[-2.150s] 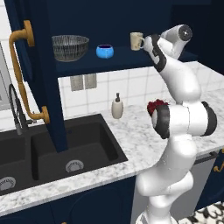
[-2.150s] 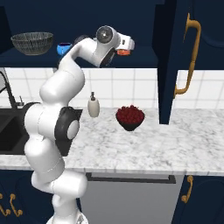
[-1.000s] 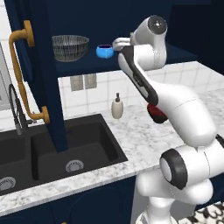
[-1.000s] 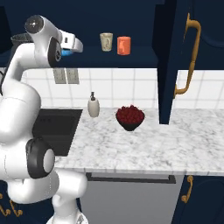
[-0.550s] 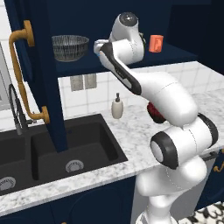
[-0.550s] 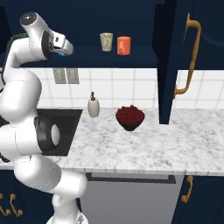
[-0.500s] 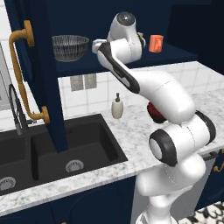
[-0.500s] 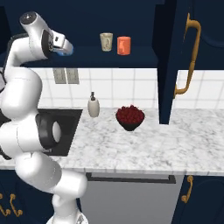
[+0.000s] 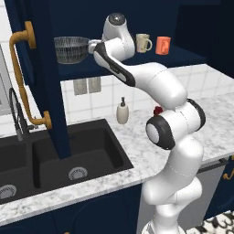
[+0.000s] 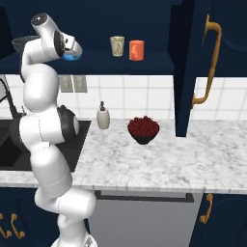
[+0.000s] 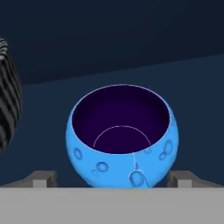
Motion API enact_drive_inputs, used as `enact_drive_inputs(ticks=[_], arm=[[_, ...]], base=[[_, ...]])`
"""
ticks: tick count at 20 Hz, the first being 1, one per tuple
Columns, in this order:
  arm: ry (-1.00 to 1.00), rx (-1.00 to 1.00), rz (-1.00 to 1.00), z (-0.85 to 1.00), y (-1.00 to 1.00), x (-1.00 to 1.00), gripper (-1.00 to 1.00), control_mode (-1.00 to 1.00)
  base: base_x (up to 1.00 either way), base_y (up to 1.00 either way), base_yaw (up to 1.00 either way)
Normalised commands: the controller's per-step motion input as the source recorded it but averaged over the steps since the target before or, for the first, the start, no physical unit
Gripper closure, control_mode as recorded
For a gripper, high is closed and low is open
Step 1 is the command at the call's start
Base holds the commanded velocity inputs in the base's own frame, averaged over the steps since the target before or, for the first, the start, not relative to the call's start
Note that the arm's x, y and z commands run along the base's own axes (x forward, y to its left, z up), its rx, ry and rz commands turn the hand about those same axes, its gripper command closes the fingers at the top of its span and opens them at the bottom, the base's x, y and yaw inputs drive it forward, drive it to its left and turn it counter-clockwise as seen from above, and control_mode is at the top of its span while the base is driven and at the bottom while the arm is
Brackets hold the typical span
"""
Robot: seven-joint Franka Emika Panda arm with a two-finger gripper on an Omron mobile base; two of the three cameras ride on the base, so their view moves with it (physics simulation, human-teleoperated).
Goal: Gather all objects into one cabinet and sort the glasses and bowls to opposite sides.
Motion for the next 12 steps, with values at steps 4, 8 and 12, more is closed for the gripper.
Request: enact_drive_inputs(ticks=[4,8,12], arm=[[0.0,0.0,0.0,-0.07,0.0,0.39,-1.0,-1.0],[0.0,0.0,0.0,-0.04,0.0,0.0,-1.0,-1.0],[0.0,0.0,0.0,-0.12,0.0,-0.01,-1.0,-1.0]], base=[[0.0,0.0,0.0],[0.0,0.0,0.0],[0.0,0.0,0.0]])
